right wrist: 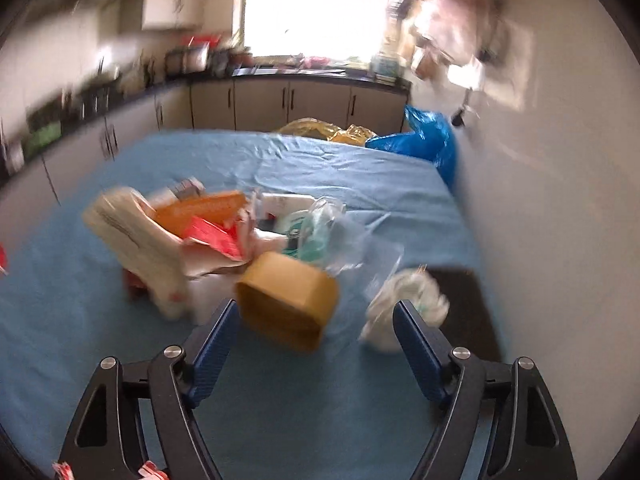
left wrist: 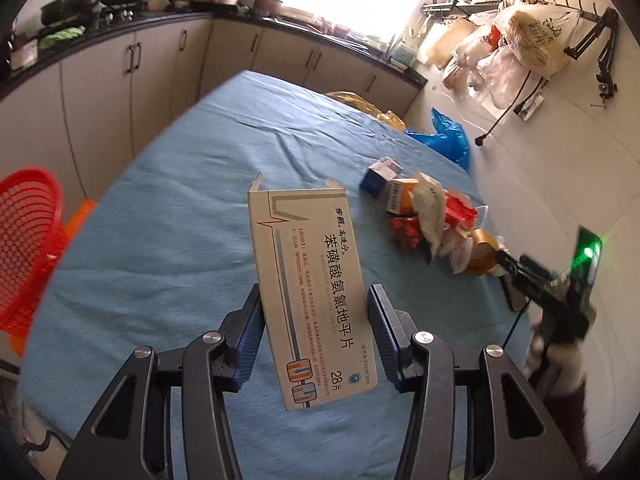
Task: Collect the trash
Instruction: 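Carry the medicine box toward the basket while the right tool grasps the tan tape roll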
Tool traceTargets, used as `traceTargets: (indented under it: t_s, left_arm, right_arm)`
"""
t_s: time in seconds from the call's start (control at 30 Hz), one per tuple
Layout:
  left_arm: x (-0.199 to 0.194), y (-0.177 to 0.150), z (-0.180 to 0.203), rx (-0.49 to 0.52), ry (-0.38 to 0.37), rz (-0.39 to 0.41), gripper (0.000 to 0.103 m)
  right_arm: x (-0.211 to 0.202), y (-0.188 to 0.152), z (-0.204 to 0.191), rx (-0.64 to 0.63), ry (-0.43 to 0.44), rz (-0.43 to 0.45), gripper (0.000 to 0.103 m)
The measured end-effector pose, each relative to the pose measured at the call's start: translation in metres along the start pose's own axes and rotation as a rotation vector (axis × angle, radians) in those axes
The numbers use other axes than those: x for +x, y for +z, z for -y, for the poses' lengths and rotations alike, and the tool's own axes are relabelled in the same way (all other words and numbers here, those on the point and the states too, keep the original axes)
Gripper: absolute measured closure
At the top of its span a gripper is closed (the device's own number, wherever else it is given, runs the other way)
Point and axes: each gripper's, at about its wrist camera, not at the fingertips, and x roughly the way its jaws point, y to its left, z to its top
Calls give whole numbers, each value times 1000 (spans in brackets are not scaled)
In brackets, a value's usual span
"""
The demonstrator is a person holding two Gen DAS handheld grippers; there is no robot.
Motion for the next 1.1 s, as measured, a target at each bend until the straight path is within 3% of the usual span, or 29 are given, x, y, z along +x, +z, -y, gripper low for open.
traceTargets:
  t_s: [0.13, 0.27, 0.3, 0.43, 0.87, 1.1]
  left_arm:
    - [-9, -3, -16, -14, 11, 16, 54]
    - [-13, -6, -28, -43, 25, 25, 54]
    - [-15, -8, -31, -47, 30, 29, 54]
    - [-23, -16, -38, -52, 53, 51, 54]
    - [-63, -30, -56, -81, 74, 117, 54]
    - [-108, -34, -89, -122, 142, 187, 54]
  right_arm:
    - [22, 9, -6, -118, 7, -45, 32]
    - [36, 13, -13, -162, 7, -82, 77]
    - [37, 13, -13, -158, 10, -86, 82]
    - [24, 10, -9, -88, 60, -79, 83]
    - [-55, -7, -1, -28, 30, -7, 83]
    - [-90, 9, -53, -66, 158, 59, 83]
